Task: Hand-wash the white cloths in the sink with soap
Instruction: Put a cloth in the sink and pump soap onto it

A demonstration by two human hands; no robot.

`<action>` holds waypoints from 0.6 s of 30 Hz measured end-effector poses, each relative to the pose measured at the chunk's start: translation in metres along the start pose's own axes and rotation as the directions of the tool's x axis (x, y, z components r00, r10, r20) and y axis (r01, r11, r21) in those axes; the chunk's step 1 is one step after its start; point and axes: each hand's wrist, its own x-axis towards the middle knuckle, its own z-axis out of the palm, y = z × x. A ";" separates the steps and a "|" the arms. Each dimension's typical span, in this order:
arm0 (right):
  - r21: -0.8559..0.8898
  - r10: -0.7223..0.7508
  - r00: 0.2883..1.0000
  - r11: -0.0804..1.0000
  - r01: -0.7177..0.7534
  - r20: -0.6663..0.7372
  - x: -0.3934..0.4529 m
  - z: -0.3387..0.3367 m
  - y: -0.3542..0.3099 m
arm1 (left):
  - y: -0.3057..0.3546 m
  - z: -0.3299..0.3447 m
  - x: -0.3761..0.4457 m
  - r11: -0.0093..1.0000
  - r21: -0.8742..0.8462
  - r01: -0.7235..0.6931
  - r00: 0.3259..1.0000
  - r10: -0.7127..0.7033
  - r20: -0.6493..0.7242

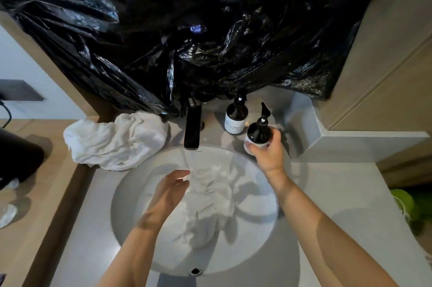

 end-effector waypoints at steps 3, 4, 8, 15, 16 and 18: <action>-0.005 0.024 1.000 1.000 -0.024 0.008 0.020 0.007 -0.001 | -0.006 -0.001 -0.001 1.000 0.003 -0.005 1.000 0.005 -0.001; -0.009 0.029 1.000 1.000 -0.029 0.007 0.025 0.010 -0.001 | -0.007 -0.001 -0.001 1.000 0.009 0.006 1.000 -0.006 0.001; -0.028 0.039 0.999 0.999 -0.040 -0.006 0.042 0.020 -0.004 | -0.012 0.000 0.001 0.998 0.020 0.057 0.998 -0.057 0.015; -0.013 0.115 0.993 0.993 -0.115 -0.019 0.037 0.023 0.000 | -0.020 -0.004 0.005 0.997 0.018 0.080 0.996 -0.081 0.039; -0.005 0.137 0.990 0.991 -0.137 -0.037 0.027 0.023 0.003 | -0.024 -0.005 0.007 0.997 0.022 0.079 0.996 -0.080 0.040; 0.017 0.162 0.981 0.987 -0.161 -0.104 -0.003 0.025 0.011 | -0.031 -0.008 0.012 0.995 0.038 0.091 0.994 -0.093 0.054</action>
